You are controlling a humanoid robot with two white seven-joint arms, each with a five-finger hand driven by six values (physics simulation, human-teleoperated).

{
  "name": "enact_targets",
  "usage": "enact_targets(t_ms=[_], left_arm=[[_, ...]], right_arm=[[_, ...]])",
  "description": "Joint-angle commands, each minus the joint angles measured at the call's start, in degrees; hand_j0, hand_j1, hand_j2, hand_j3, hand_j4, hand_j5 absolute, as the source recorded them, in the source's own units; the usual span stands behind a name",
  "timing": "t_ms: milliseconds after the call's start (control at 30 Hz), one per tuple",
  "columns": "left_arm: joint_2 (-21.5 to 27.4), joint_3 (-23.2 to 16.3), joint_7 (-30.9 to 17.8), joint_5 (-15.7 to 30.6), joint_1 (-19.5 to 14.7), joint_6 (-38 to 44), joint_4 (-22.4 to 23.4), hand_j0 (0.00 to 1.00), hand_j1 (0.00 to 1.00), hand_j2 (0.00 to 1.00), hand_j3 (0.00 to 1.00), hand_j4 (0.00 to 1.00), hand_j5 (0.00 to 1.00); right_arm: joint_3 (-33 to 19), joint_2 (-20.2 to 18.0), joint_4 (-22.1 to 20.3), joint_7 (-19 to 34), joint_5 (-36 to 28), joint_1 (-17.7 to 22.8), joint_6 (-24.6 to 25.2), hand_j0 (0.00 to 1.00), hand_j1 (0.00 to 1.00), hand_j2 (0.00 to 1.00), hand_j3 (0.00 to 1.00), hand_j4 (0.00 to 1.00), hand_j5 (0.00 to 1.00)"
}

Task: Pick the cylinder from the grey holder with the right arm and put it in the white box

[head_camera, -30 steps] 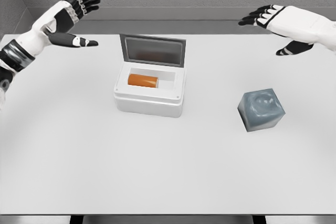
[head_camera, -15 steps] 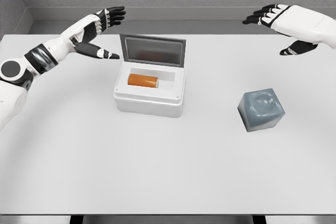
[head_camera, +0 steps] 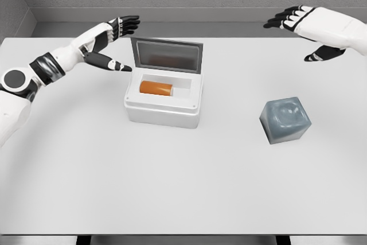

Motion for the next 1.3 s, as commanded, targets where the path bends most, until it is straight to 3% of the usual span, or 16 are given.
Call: enact_targets(t_ms=[0,233,367,933,1267], left_arm=[[0.15,0.08,0.01,0.23,0.00,0.06,-0.19,1.00,1.00,1.00,1.00,1.00,1.00],[0.77,0.08,0.01,0.41,0.26,-0.30,-2.38,1.00,1.00,1.00,1.00,1.00,1.00],[0.94,0.08,0.01,0.49,0.88,-0.30,-4.40,1.00,1.00,1.00,1.00,1.00,1.00],[7.01,0.08,0.01,0.84,4.39,-0.30,-13.98,1.00,1.00,1.00,1.00,1.00,1.00],[8.15,0.08,0.01,1.02,4.57,-0.65,-15.13,1.00,1.00,1.00,1.00,1.00,1.00]], right_arm=[[0.48,-0.12,-0.01,-0.03,-0.21,0.00,0.17,1.00,1.00,1.00,1.00,1.00,1.00],[0.66,-0.12,-0.01,-0.03,-0.12,-0.09,0.17,1.00,1.00,1.00,1.00,1.00,1.00],[1.01,-3.37,0.08,-0.03,-0.12,-0.26,0.17,1.00,1.00,1.00,1.00,1.00,1.00],[3.38,-3.28,-0.71,-0.03,-0.12,-0.70,0.17,1.00,1.00,1.00,1.00,1.00,1.00],[3.38,-3.28,-1.24,-0.03,-0.12,-0.79,0.17,1.00,1.00,1.00,1.00,1.00,1.00]])
